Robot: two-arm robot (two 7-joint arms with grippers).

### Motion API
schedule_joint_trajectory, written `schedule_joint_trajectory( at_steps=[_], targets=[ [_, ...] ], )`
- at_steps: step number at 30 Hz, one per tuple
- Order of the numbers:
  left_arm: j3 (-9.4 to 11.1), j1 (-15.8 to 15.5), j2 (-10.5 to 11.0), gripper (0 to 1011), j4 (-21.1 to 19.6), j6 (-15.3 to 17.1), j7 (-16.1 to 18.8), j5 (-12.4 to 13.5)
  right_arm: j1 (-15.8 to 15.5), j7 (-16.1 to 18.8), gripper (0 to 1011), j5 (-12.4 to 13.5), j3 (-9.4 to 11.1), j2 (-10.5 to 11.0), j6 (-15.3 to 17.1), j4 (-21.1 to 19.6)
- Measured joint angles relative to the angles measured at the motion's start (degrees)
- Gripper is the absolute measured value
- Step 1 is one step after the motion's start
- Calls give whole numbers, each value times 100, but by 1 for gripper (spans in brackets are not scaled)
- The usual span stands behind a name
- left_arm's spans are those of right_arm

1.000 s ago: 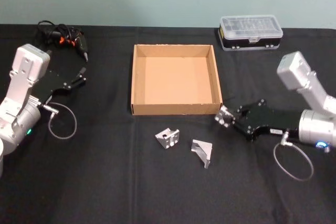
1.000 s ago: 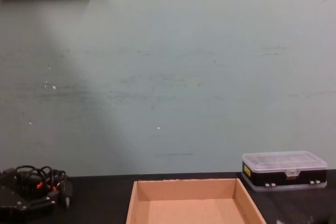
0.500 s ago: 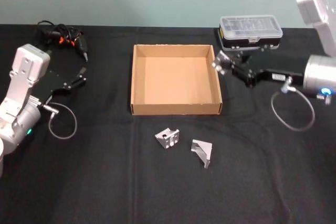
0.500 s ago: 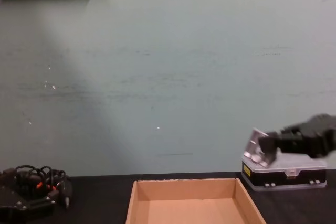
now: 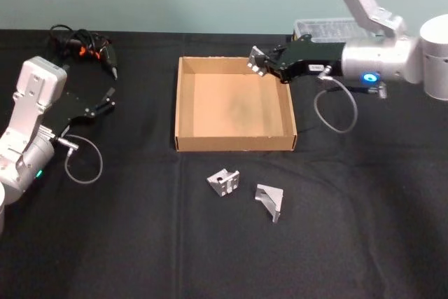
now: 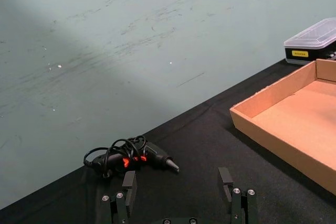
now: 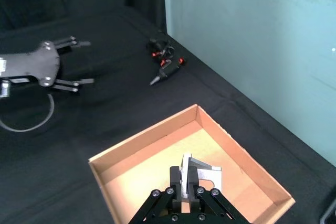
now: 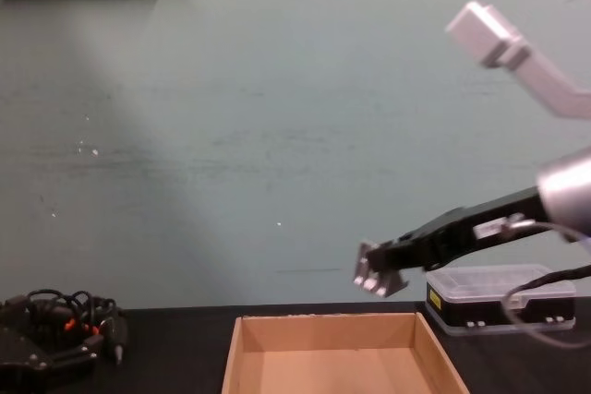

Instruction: Use one hand to pick up the angle iron from the table and place it into the box.

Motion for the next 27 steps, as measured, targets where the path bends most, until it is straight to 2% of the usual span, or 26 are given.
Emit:
schedule_joint_trajectory(
  at_steps=[2, 5, 6, 9, 17, 27],
  targets=[
    [0, 0, 0, 1011, 0, 0, 0, 0, 110, -28, 75, -85, -100, -123, 10, 201],
    [0, 0, 0, 1011, 0, 0, 0, 0, 327, -79, 75, -369, -328, -401, -104, 641],
    [0, 0, 0, 1011, 0, 0, 0, 0, 327, -79, 75, -369, -328, -401, -104, 641],
    [0, 0, 0, 1011, 0, 0, 0, 0, 468, -112, 75, -599, -487, -677, -208, 1065],
    [0, 0, 0, 1011, 0, 0, 0, 0, 559, -236, 77, -859, -580, -1197, -542, 1798],
    [0, 0, 0, 1011, 0, 0, 0, 0, 613, -331, 77, -1118, -629, -1540, -692, 2379]
  ],
)
